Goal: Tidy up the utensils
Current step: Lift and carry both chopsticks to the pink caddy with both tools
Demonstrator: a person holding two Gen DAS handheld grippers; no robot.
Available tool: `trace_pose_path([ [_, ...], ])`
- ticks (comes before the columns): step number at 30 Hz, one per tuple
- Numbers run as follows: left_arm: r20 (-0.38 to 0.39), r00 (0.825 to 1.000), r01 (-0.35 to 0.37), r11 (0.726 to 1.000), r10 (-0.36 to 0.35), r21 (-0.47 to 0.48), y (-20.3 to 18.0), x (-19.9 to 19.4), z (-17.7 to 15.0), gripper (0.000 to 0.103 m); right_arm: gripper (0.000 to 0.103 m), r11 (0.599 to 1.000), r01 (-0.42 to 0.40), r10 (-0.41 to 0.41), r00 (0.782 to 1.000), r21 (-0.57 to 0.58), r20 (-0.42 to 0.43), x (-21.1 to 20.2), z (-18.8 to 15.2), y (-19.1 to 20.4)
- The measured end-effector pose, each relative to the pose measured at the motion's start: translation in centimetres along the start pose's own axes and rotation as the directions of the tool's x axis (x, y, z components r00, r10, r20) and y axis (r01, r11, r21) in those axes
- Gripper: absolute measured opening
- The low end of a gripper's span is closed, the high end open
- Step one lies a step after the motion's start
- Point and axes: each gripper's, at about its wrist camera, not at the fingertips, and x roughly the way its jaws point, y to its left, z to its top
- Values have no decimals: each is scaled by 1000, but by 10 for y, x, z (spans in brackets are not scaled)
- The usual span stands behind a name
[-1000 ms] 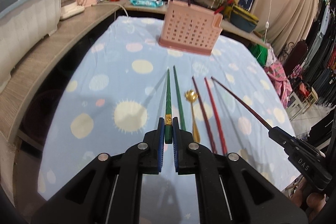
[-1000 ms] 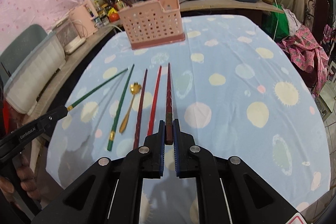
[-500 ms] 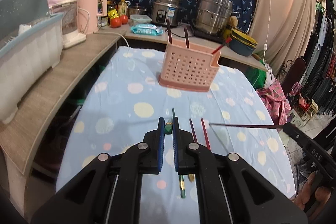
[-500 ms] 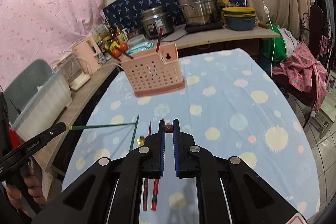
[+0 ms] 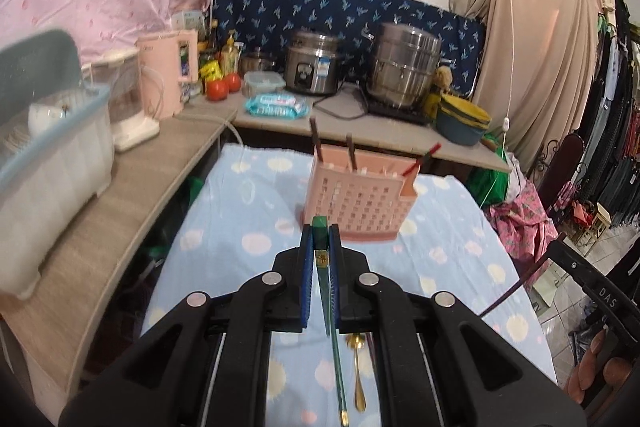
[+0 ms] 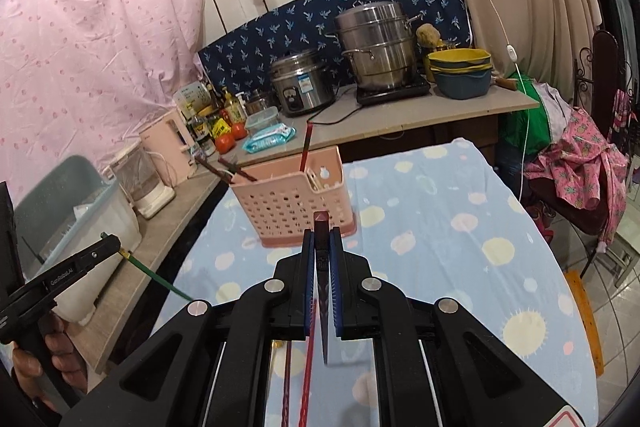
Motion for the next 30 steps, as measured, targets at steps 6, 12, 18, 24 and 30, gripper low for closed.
trace_pose_path([
  [6, 68, 997, 18, 1000, -19, 16, -8, -1, 39, 7, 8, 999, -35, 34, 998, 22, 45, 5, 32, -1],
  [12, 144, 989, 41, 999, -43, 20, -18, 4, 86, 7, 8, 996, -75, 70, 991, 38, 116, 11, 75, 5],
  [18, 229, 971, 61, 997, -68, 38, -35, 15, 133, 7, 8, 990, -123, 110, 976, 63, 186, 30, 124, 12],
  [24, 265, 963, 46, 998, -56, 45, -42, 43, 166, 7, 8, 989, -134, 118, 969, 61, 217, 65, 161, 22],
  [30, 242, 970, 14, 999, -23, 40, -35, 76, 172, 7, 8, 990, -129, 113, 966, 54, 233, 99, 183, 33],
])
